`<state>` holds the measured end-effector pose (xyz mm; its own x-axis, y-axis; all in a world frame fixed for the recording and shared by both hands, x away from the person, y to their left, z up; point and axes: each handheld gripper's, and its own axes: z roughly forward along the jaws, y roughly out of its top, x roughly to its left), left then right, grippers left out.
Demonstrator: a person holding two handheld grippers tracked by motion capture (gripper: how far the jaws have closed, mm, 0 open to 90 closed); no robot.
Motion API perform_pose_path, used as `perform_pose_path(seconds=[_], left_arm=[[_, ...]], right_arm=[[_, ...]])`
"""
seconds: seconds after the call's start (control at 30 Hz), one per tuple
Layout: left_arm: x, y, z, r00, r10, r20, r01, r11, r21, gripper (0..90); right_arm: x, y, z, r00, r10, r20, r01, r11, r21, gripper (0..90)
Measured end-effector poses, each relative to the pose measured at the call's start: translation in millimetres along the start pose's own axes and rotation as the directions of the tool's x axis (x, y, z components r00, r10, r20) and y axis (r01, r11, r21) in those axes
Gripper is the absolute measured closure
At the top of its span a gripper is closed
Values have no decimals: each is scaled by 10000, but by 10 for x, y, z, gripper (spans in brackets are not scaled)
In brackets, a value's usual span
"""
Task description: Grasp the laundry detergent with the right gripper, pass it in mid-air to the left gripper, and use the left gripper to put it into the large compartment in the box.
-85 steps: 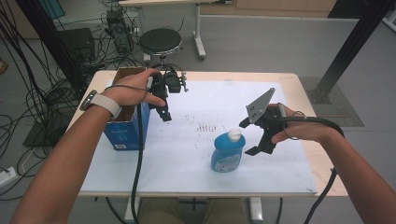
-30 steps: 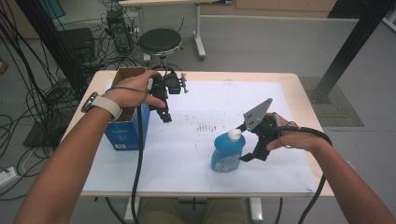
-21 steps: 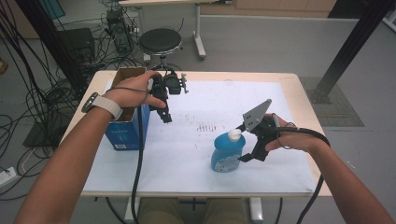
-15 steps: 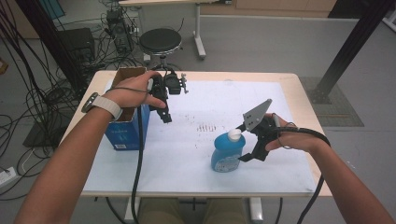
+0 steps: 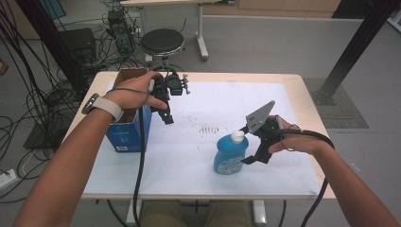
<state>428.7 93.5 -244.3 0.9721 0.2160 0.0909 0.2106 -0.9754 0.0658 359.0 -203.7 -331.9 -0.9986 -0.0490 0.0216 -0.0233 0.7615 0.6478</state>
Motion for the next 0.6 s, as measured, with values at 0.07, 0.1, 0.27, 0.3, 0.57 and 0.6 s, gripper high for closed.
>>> perform_pose_path(seconds=[0.07, 0.1, 0.27, 0.3, 0.57, 0.6], left_arm=[[-4, -1, -1, 10000, 9, -8, -9, 10000, 5, 108], [-4, -1, -2, 10000, 17, -12, -17, 10000, -22, 108], [-12, 1, -4, 10000, 2, -3, -2, 10000, -12, 108], [-12, 1, -4, 10000, 2, -3, -2, 10000, -12, 109], [-17, 4, -5, 10000, -31, -18, 31, 10000, -43, 108], [-14, 4, -9, 10000, -7, -18, 7, 10000, -18, 108]], right_arm=[[2, 3, -2, 10000, -3, 14, 3, 10000, -16, 50], [2, 5, -6, 10000, -17, 7, 17, 10000, -11, 50], [5, 5, -13, 10000, -22, 37, 22, 10000, -15, 50], [5, 5, -13, 10000, -22, 37, 22, 10000, -15, 50], [8, 4, -14, 10000, 13, 22, -13, 10000, -64, 50], [7, 4, -15, 10000, 13, 32, -13, 10000, -69, 50]])
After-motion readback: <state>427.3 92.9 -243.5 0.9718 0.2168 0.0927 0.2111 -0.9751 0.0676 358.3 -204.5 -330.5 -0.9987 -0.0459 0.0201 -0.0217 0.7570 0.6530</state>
